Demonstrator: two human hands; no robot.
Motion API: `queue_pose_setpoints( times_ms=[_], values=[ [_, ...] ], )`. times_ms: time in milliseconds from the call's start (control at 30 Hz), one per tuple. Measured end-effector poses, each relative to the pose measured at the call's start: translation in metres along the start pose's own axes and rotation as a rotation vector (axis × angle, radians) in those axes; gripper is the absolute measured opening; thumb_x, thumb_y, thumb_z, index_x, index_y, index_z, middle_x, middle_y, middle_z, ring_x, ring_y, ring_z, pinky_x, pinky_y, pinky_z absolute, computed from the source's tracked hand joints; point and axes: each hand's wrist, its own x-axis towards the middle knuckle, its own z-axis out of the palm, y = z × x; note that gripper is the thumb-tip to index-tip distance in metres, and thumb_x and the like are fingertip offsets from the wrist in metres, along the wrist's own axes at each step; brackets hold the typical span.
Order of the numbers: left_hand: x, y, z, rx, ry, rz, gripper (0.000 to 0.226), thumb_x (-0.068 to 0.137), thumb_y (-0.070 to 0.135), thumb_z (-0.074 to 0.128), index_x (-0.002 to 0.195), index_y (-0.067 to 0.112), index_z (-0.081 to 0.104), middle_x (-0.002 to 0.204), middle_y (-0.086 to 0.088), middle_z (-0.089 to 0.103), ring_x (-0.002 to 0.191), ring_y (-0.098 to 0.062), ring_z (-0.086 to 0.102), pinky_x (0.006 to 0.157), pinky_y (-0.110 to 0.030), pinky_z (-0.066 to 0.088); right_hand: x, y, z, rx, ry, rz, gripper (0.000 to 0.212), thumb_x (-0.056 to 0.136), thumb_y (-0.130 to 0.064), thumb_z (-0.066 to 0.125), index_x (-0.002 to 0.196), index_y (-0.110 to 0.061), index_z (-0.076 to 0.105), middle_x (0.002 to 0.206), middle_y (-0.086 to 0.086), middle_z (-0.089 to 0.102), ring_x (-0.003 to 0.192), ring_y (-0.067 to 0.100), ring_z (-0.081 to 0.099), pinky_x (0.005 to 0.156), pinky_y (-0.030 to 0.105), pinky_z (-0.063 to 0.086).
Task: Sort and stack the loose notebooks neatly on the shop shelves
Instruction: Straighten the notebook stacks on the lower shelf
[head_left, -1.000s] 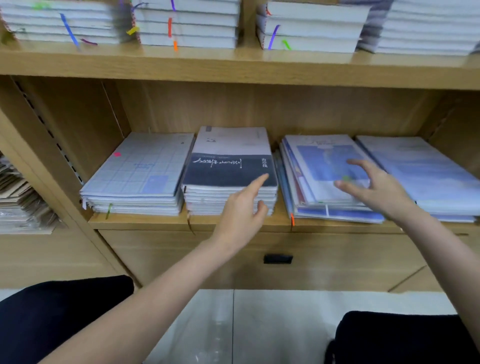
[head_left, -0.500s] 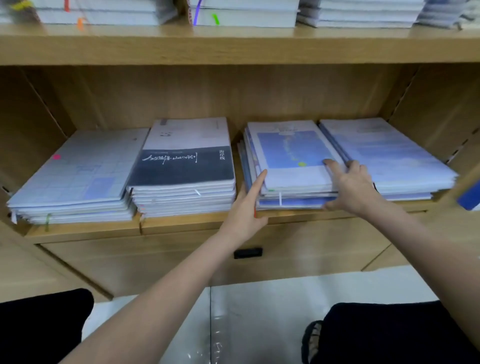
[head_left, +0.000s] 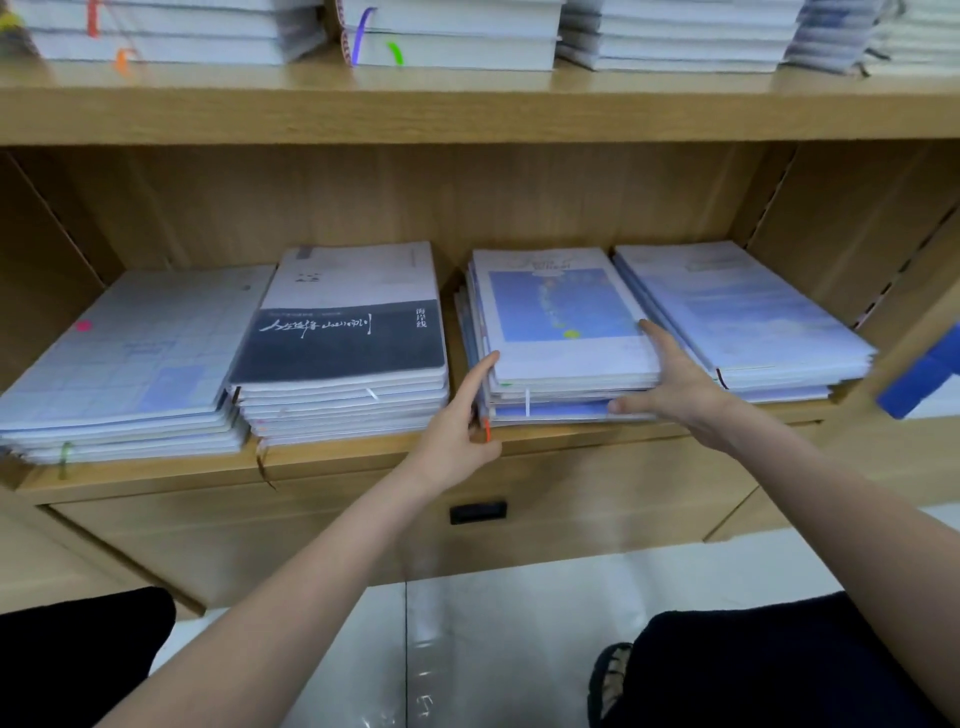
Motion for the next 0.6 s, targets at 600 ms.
queue_pose_setpoints(
  times_ms=[600],
  values=[
    [-0.003,-0.012,-0.002,-0.070,0.070,-0.137,0.100,0.081,-0.009,0.060,0.148,0.033,-0.001,0.143,0.004,0.039,0.129,-0.011,0.041,0.092,-0.014,0.035,-0.005,0.012,0.003,-0.267,-0.051,-0.027,0.092,0.062,-0.016,0.087,0.138,-0.010,0.035,0.130,0.008,0.054,0.116,0.027,0.052,0.087,0.027,0.039]
  ],
)
